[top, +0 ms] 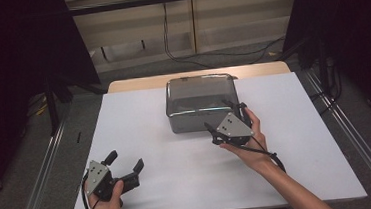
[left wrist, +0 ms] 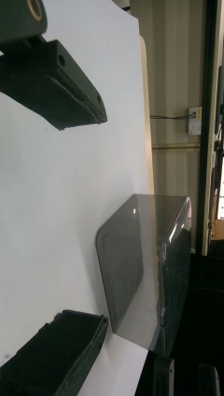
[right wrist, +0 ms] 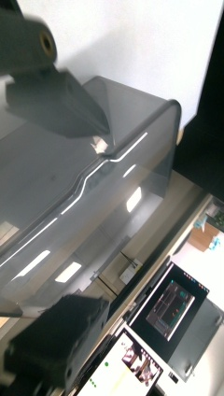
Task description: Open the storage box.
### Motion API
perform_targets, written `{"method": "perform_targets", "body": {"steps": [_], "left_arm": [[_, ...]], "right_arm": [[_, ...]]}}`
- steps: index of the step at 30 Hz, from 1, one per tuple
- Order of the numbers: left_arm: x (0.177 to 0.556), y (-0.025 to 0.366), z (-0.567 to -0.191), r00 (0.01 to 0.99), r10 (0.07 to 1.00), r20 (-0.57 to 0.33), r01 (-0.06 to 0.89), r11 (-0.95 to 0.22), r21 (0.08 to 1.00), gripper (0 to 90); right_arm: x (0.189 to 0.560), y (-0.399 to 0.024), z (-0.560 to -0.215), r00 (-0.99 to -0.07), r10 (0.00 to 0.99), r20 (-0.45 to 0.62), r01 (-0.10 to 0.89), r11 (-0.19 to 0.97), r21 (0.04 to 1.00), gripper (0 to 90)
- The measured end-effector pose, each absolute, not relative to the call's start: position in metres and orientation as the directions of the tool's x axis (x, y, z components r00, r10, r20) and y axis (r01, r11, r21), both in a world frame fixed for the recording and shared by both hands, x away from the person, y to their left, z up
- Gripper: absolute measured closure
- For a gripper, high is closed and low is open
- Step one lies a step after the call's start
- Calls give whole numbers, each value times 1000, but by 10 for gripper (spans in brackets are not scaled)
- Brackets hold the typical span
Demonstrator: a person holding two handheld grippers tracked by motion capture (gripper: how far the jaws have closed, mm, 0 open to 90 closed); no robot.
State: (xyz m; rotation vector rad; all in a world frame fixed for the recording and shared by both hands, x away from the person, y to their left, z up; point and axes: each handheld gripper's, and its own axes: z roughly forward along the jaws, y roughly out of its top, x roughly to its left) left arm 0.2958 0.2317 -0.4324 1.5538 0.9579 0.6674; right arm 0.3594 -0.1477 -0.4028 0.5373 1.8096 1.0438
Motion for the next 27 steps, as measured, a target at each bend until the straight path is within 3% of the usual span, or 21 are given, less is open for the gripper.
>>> {"method": "perform_targets", "body": {"steps": [8,13,27], "left_arm": [[296,232,-433,507,858,-83,224,-38,974,39],[295,231,-432,511,857,-72,214,-45,976,39],[295,231,-432,516,854,-71,225,-55,973,38]], "right_arm": [[359,-136,-405,-436,617,-655,-154,666,730,231],[358,-125,-410,-387,491,-781,-211,777,593,294],[366,-119,-416,-341,348,-873,-217,875,433,489]]}}
